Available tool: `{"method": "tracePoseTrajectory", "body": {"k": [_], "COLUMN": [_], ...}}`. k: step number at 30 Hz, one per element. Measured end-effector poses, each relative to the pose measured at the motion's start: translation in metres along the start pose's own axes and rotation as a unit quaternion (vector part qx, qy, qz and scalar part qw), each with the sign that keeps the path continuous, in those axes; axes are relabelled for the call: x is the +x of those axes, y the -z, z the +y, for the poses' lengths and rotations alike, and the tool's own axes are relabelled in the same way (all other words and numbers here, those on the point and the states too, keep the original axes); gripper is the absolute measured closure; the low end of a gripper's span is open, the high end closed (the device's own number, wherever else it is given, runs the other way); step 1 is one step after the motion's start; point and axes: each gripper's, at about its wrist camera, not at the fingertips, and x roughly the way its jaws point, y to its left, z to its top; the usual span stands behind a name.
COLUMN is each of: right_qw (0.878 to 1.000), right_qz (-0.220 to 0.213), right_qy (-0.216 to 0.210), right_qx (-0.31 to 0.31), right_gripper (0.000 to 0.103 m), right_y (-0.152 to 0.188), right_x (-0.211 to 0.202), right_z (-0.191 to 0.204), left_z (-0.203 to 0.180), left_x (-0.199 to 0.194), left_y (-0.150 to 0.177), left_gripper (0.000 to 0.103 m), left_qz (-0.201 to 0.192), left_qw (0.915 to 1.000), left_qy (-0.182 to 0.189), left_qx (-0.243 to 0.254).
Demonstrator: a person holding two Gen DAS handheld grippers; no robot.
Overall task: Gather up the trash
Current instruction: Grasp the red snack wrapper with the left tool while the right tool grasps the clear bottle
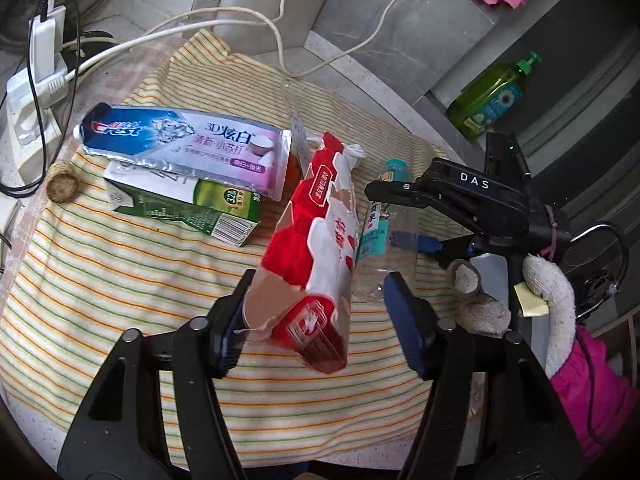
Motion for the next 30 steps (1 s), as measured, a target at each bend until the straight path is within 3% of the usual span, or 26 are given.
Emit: {"method": "tracePoseTrajectory", "body": {"k": [3, 8, 17, 30], "right_qw": [1.0, 0.999, 1.0, 0.996], "right_qz": [-0.001, 0.002, -0.012, -0.058], "right_qy": [0.019, 0.029, -0.015, -0.015], "right_qx": [-0.012, -0.02, -0.005, -0.073], "right_gripper": [0.021, 0.039, 0.042, 0.046], "right_y": [0.002, 0.001, 0.018, 0.065], "right_x": [0.0, -0.003, -0.024, -0.062], "right_z": [0.002, -0.004, -0.022, -0.004], "left_z": [0.0, -0.007, -0.011, 0.005], "left_x": [0.013, 0.012, -0.021, -0.084], "left_y": [0.0, 0.006, 0.022, 0.061], "left_gripper": [0.071, 0.082, 0.092, 0.093], "left_qz": [0.016, 0.009, -0.027, -0.092], "left_qw": [0.9998, 0.9999, 0.9995, 0.9951], "left_qy": [-0.009, -0.01, -0.011, -0.006], "left_qx": [-0.011, -0.007, -0.012, -0.033]}}
